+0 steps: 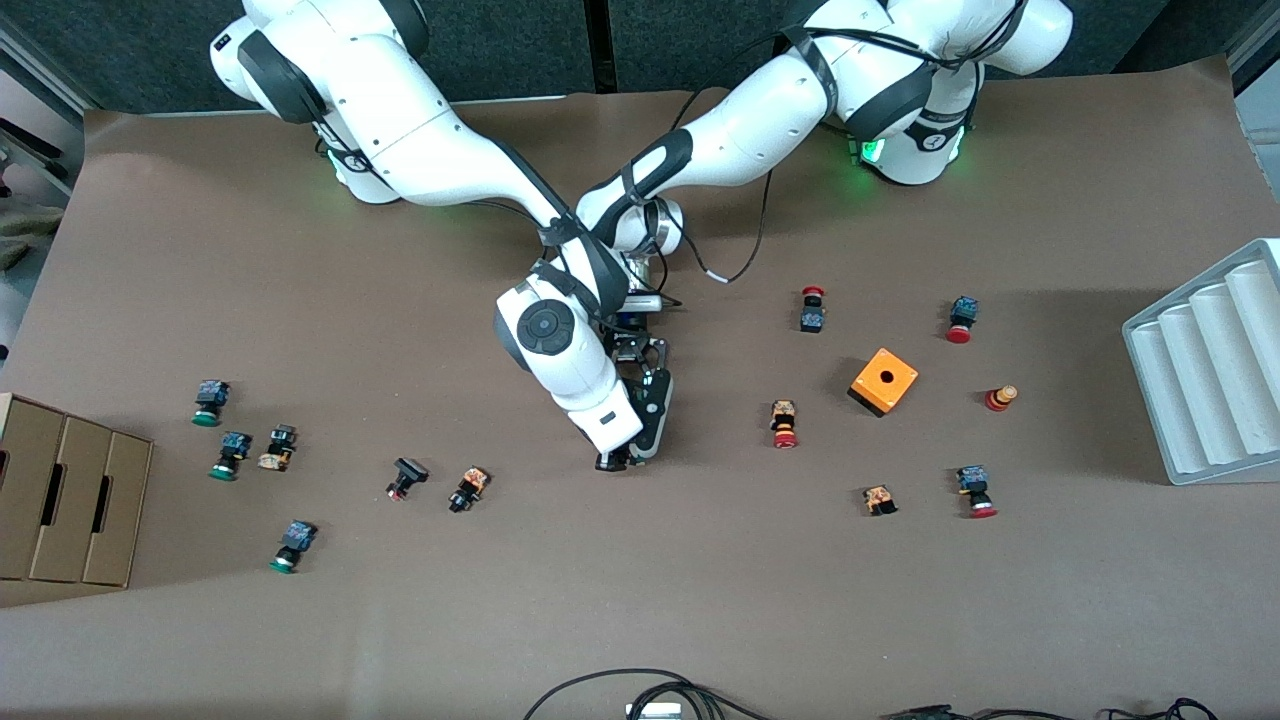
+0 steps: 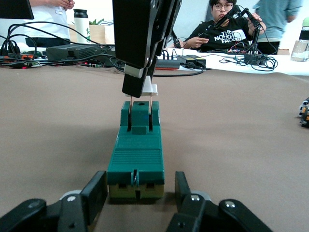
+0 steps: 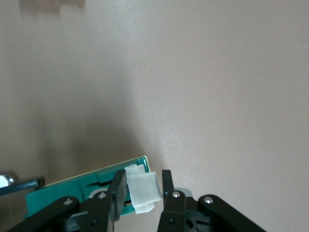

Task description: Close load switch with both arms

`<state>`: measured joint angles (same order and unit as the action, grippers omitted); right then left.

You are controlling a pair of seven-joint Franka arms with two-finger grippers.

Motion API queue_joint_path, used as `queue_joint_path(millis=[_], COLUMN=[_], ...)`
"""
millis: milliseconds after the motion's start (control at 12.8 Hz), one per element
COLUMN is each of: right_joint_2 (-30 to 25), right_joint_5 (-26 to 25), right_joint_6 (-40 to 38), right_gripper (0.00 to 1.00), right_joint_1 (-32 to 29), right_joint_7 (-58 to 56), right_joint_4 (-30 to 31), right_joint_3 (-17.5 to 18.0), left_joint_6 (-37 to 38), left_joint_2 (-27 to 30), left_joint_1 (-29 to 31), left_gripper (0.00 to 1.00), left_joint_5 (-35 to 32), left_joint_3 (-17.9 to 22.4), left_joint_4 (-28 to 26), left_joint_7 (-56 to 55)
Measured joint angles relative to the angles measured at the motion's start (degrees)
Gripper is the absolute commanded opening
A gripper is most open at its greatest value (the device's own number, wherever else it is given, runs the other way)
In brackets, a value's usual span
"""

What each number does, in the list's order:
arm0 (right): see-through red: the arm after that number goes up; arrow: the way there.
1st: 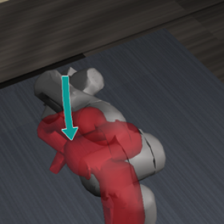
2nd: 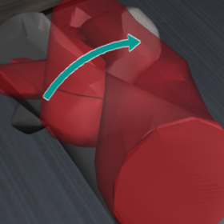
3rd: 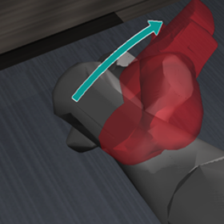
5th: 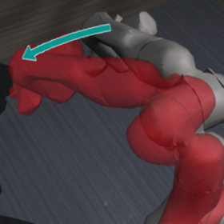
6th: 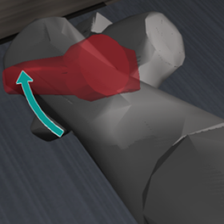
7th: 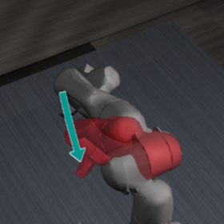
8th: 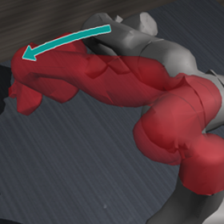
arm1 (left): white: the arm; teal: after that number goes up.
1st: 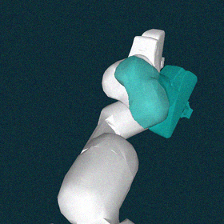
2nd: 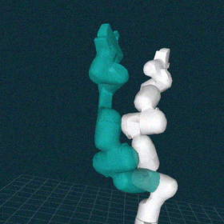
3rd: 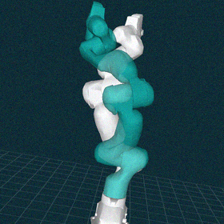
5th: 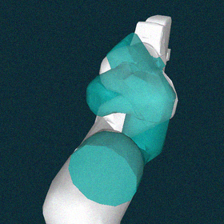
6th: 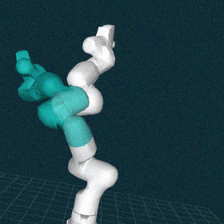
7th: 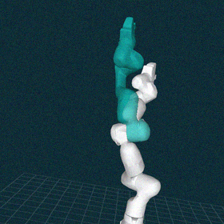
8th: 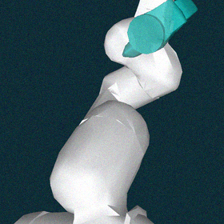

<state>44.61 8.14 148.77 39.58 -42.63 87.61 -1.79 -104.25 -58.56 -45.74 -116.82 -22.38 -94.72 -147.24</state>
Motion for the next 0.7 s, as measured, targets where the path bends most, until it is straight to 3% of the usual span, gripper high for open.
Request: queue_joint_path(millis=[704], right_joint_2=[0.98], right_joint_5=[0.00], right_joint_6=[1.13], right_gripper=[0.37], right_joint_1=[-0.02], right_joint_7=[-0.04], right_joint_4=[-0.53], right_joint_3=[-0.16], left_joint_6=[0.26], left_joint_2=[-0.08], left_joint_1=[-0.06], left_gripper=[0.64], left_joint_5=[-0.01], left_joint_3=[0.00], left_joint_4=[0.01], left_joint_7=[0.00])
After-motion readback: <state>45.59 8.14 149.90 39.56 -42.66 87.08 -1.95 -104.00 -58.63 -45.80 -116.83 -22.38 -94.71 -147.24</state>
